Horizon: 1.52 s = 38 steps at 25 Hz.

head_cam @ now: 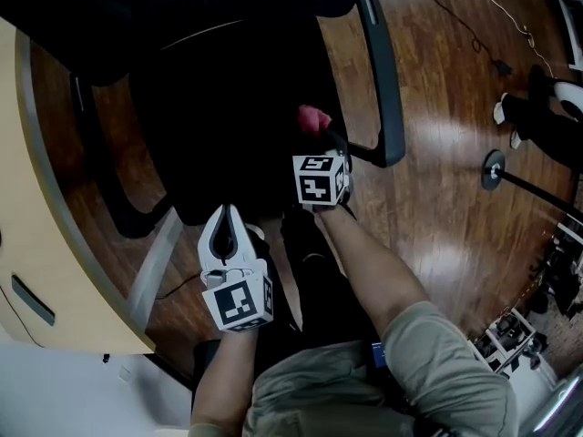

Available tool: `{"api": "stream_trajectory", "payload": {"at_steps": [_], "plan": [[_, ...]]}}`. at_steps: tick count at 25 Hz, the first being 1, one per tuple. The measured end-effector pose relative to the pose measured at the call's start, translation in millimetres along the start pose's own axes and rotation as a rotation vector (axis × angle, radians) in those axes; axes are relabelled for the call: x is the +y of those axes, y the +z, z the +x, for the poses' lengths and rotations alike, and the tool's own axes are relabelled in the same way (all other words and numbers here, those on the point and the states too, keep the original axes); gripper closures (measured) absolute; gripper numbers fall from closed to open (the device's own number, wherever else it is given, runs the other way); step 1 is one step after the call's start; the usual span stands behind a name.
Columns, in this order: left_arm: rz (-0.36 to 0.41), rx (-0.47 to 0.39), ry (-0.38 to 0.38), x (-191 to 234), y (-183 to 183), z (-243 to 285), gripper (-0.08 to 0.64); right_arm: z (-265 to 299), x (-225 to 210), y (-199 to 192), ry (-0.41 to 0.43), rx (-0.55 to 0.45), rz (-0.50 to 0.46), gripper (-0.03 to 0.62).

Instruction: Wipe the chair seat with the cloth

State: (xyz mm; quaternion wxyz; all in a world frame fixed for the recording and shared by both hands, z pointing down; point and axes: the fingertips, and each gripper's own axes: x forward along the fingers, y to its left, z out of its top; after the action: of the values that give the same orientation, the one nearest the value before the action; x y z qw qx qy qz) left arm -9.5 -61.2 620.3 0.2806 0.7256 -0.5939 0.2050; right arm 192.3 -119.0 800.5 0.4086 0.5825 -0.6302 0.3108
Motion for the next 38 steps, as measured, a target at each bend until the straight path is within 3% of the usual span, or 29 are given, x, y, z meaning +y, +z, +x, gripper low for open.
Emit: {"api": "stream_trajectory", "payload": {"at_steps": [4, 10, 14, 19, 22, 27, 33, 38], "plan": [[0.027, 0.004, -0.029, -29.0, 0.9, 13.1, 0.554, 0.1, -39.2, -14.3, -0.063, 0.023, 0.065, 0.514], [0.031, 0.018, -0.043, -50.7, -4.5, 23.3, 0.554, 3.6, -48.9, -35.0, -0.069, 0.061, 0.086, 0.514], [0.032, 0.041, -0.045, -43.9, -22.8, 23.6, 0.554, 9.2, -47.8, -36.7, -0.084, 0.04, 0.1, 0.515], [0.01, 0.046, 0.0, -5.7, -30.4, 8.2, 0.554, -5.9, -42.5, -21.6, -0.108, -0.025, 0.169, 0.514], [0.004, 0.042, 0.062, 31.4, -33.5, -12.1, 0.554, -22.3, 2.1, 3.1, -0.029, -0.102, 0.109, 0.514], [-0.002, 0.02, 0.174, 90.2, -29.2, -49.8, 0.554, -53.3, 124.4, 13.7, 0.199, -0.152, -0.023, 0.514], [-0.031, 0.018, 0.226, 133.9, -48.1, -87.0, 0.554, -79.9, 264.5, -29.8, 0.419, -0.12, -0.217, 0.514], [-0.062, 0.049, 0.269, 158.4, -84.6, -105.0, 0.554, -80.8, 320.4, -70.3, 0.483, -0.065, -0.286, 0.514]]}}
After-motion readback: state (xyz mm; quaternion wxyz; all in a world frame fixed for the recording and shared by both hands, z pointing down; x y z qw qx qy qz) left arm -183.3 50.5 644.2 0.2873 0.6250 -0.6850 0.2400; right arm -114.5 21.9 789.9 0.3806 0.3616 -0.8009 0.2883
